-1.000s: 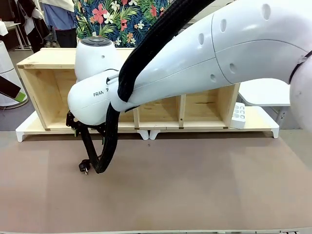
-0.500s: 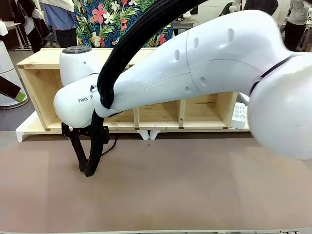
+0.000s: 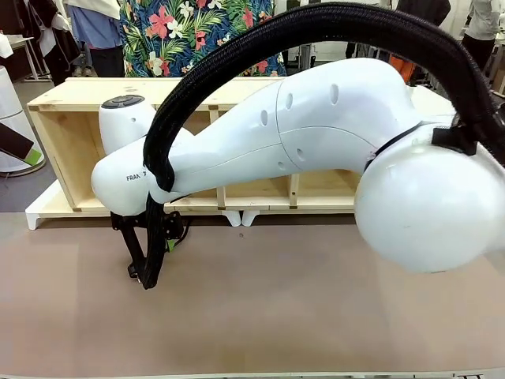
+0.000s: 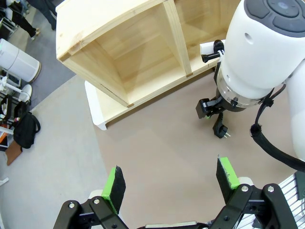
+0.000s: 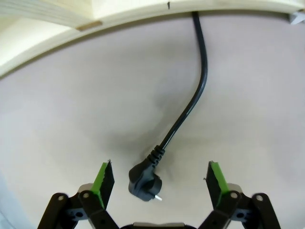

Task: Perform cable management.
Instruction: When the cord part of the Power Cable appears at the lower middle area of the table and stops, grasp the cord part of the Power Cable.

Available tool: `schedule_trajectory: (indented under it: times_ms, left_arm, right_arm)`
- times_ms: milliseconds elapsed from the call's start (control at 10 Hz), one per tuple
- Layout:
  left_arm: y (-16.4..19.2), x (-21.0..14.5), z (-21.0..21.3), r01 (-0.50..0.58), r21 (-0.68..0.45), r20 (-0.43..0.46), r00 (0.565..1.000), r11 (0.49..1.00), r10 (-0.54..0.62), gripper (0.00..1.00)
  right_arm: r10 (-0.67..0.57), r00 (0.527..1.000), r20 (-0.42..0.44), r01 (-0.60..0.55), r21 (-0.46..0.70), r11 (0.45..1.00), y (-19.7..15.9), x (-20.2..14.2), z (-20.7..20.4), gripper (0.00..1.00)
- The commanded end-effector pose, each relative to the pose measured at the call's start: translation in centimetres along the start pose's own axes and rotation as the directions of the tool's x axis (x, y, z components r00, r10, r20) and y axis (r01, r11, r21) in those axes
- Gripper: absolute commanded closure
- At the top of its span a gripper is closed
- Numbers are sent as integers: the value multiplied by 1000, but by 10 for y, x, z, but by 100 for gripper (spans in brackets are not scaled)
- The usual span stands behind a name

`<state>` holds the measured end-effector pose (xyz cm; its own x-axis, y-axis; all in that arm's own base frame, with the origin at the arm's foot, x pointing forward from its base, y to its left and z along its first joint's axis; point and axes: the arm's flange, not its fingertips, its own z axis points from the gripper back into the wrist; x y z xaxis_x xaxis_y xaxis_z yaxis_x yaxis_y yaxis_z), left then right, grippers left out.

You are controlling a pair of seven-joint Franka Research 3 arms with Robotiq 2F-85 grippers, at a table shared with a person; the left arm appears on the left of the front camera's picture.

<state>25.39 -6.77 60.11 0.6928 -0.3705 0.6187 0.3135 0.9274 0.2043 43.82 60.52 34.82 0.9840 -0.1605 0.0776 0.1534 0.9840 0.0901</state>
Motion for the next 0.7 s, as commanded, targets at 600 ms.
schedule_trajectory:
  times_ms: [600]
  left_arm:
    - [1, 0, 1, 11, 0, 6, 1000, 1000, -11, 0]
  right_arm:
    - [-66, 998, -12, 65, -66, 996, 20, 11, -34, 0]
